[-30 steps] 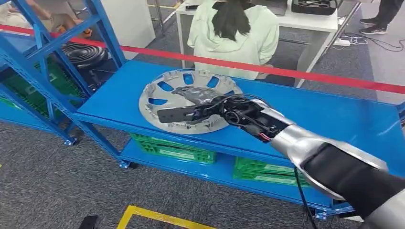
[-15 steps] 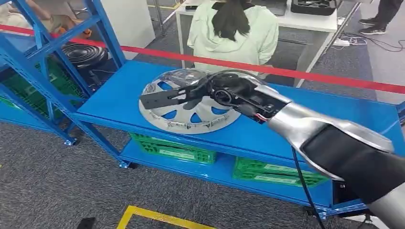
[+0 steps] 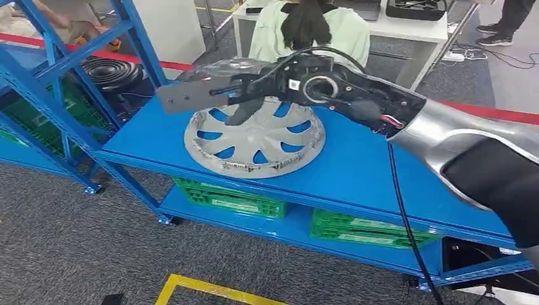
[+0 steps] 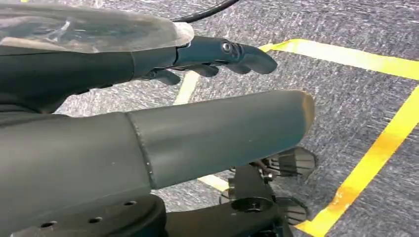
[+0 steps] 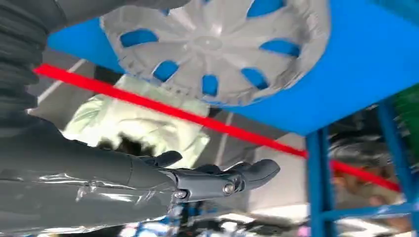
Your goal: Take the parts from the cabinet and place them on the table.
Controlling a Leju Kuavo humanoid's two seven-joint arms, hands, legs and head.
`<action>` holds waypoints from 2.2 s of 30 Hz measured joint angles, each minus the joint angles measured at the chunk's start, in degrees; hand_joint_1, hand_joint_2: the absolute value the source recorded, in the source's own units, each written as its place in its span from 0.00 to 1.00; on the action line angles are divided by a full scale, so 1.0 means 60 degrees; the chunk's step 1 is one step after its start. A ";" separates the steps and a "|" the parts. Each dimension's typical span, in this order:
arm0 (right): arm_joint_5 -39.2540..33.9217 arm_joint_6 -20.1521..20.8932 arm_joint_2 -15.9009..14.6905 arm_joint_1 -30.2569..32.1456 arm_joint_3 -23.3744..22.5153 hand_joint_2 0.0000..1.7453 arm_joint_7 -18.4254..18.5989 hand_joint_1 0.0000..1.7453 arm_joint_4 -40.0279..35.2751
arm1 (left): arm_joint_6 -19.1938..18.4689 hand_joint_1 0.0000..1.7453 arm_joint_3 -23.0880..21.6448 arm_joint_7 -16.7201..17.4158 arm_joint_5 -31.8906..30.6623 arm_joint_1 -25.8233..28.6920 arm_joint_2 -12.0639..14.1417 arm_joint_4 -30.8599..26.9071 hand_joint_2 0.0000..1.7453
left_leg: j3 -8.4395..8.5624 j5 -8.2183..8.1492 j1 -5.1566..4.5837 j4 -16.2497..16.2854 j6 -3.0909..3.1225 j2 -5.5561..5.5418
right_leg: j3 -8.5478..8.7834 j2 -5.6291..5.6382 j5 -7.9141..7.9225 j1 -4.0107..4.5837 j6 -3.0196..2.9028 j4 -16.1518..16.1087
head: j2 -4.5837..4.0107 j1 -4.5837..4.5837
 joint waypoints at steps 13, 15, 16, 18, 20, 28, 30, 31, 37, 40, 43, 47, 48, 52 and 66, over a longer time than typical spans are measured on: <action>-0.1179 -0.0171 -0.0976 0.0407 0.1595 1.00 0.0288 0.00 -0.1864 | 0.0167 0.00 0.0076 -0.0135 0.0229 0.0150 0.0000 0.0000 0.00 | 0.0002 0.0000 0.0002 0.0000 0.0000 0.0000 | 0.0001 -0.0001 0.0001 0.0000 0.0000 -0.0003 | 0.0000 0.0000; -0.1179 -0.0309 -0.1150 0.0676 0.1777 1.00 0.0255 0.00 -0.1955 | 0.0222 0.00 0.0080 -0.0135 0.0233 0.0149 0.0000 0.0000 0.00 | 0.0002 0.0000 0.0002 0.0000 0.0000 0.0000 | 0.0002 -0.0001 0.0001 0.0000 0.0000 -0.0003 | 0.0000 -0.0004; -0.1179 -0.0357 -0.1213 0.0825 0.1854 1.00 0.0207 0.00 -0.1996 | 0.0244 0.00 0.0080 -0.0135 0.0244 0.0149 0.0011 0.0000 0.00 | 0.0002 0.0001 0.0002 0.0000 0.0000 -0.0001 | 0.0002 -0.0002 0.0001 0.0001 0.0000 -0.0003 | 0.0000 -0.0007; -0.1175 -0.0390 -0.1355 0.1088 0.2000 1.00 0.0105 0.00 -0.2043 | 0.0251 0.00 0.0087 -0.0135 0.0258 0.0149 0.0033 0.0000 0.00 | 0.0001 0.0001 0.0002 0.0000 0.0000 -0.0002 | 0.0003 -0.0003 0.0001 0.0000 0.0000 -0.0003 | 0.0000 -0.0007; -0.1172 -0.0404 -0.1485 0.1247 0.2163 1.00 0.0069 0.00 -0.2083 | 0.0255 0.00 0.0109 -0.0135 0.0262 0.0148 0.0058 0.0000 0.00 | 0.0001 0.0001 0.0001 0.0000 0.0000 -0.0001 | 0.0003 -0.0001 0.0001 0.0000 0.0000 -0.0003 | 0.0000 -0.0007; -0.1321 -0.0393 -0.1792 0.1566 0.2473 1.00 0.0069 0.00 -0.2138 | 0.0277 0.00 0.0226 -0.0135 0.0266 0.0143 0.0109 0.0000 0.00 | 0.0002 0.0001 0.0002 0.0000 0.0000 0.0005 | 0.0000 0.0005 0.0003 0.0001 -0.0002 -0.0003 | 0.0000 -0.0007; -0.1325 -0.0393 -0.1836 0.1671 0.2491 1.00 -0.0032 0.00 -0.2138 | 0.0277 0.00 0.0226 -0.0135 0.0266 0.0142 0.0120 0.0000 0.00 | 0.0003 0.0001 0.0005 -0.0001 -0.0001 0.0005 | 0.0000 0.0004 0.0003 0.0002 -0.0002 -0.0003 | 0.0000 -0.0007; -0.1325 -0.0401 -0.1883 0.1762 0.2491 1.00 -0.0135 0.00 -0.2123 | 0.0277 0.00 0.0226 -0.0135 0.0251 0.0137 0.0128 0.0000 0.00 | 0.0003 0.0001 0.0005 -0.0001 -0.0001 0.0005 | 0.0001 0.0004 0.0003 0.0003 -0.0002 -0.0003 | 0.0000 -0.0007; -0.1062 -0.0397 -0.2022 0.2297 0.2488 1.00 -0.0627 0.00 -0.1817 | 0.0270 0.00 0.0226 -0.0098 0.0120 0.0083 0.0138 0.0000 0.00 | 0.0001 0.0001 0.0005 -0.0001 -0.0001 0.0004 | 0.0002 0.0004 0.0003 0.0002 -0.0002 -0.0003 | 0.0000 -0.0011; -0.0931 -0.0368 -0.2072 0.2519 0.2437 1.00 -0.0776 0.00 -0.1588 | 0.0273 0.00 0.0226 -0.0091 0.0062 0.0046 0.0146 0.0000 0.00 | 0.0001 0.0001 0.0004 0.0000 0.0000 0.0003 | 0.0004 0.0004 0.0003 0.0001 -0.0002 -0.0003 | 0.0000 -0.0011; -0.0935 -0.0332 -0.2102 0.2673 0.2364 1.00 -0.0871 0.00 -0.1424 | 0.0273 0.00 0.0226 -0.0087 0.0011 0.0023 0.0153 0.0000 0.00 | 0.0001 0.0001 0.0003 0.0000 0.0000 0.0004 | 0.0004 0.0004 0.0004 0.0001 -0.0002 -0.0003 | 0.0000 -0.0011; -0.0612 -0.0328 -0.2105 0.2853 0.2313 1.00 -0.1166 0.00 -0.1136 | 0.0237 0.00 0.0222 -0.0088 -0.0022 -0.0002 0.0160 0.0000 0.00 | 0.0002 0.0001 0.0003 0.0000 0.0000 0.0003 | 0.0005 0.0004 0.0004 0.0002 -0.0002 -0.0003 | 0.0000 -0.0015; -0.0441 -0.0328 -0.2105 0.2909 0.2305 1.00 -0.1253 0.00 -0.1063 | 0.0215 0.00 0.0222 -0.0087 -0.0048 -0.0009 0.0160 0.0000 0.00 | 0.0001 0.0001 0.0003 0.0000 0.0000 0.0001 | 0.0005 0.0001 0.0004 0.0002 -0.0002 -0.0003 | 0.0000 -0.0018; -0.0239 -0.0342 -0.2105 0.3072 0.2277 1.00 -0.1417 0.00 -0.0761 | 0.0178 0.00 0.0222 -0.0087 -0.0066 -0.0025 0.0171 0.0000 0.00 | 0.0001 0.0001 0.0003 -0.0002 0.0000 0.0001 | 0.0005 0.0002 0.0004 0.0002 -0.0003 -0.0002 | 0.0000 -0.0018; 0.0489 -0.0474 -0.2102 0.3230 0.2076 1.00 -0.1837 0.00 -0.0167 | 0.0164 0.00 0.0222 -0.0087 -0.0168 -0.0048 0.0182 0.0000 0.00 | 0.0001 0.0001 0.0003 -0.0001 0.0000 0.0000 | 0.0006 0.0001 0.0004 0.0002 -0.0002 -0.0003 | 0.0000 -0.0015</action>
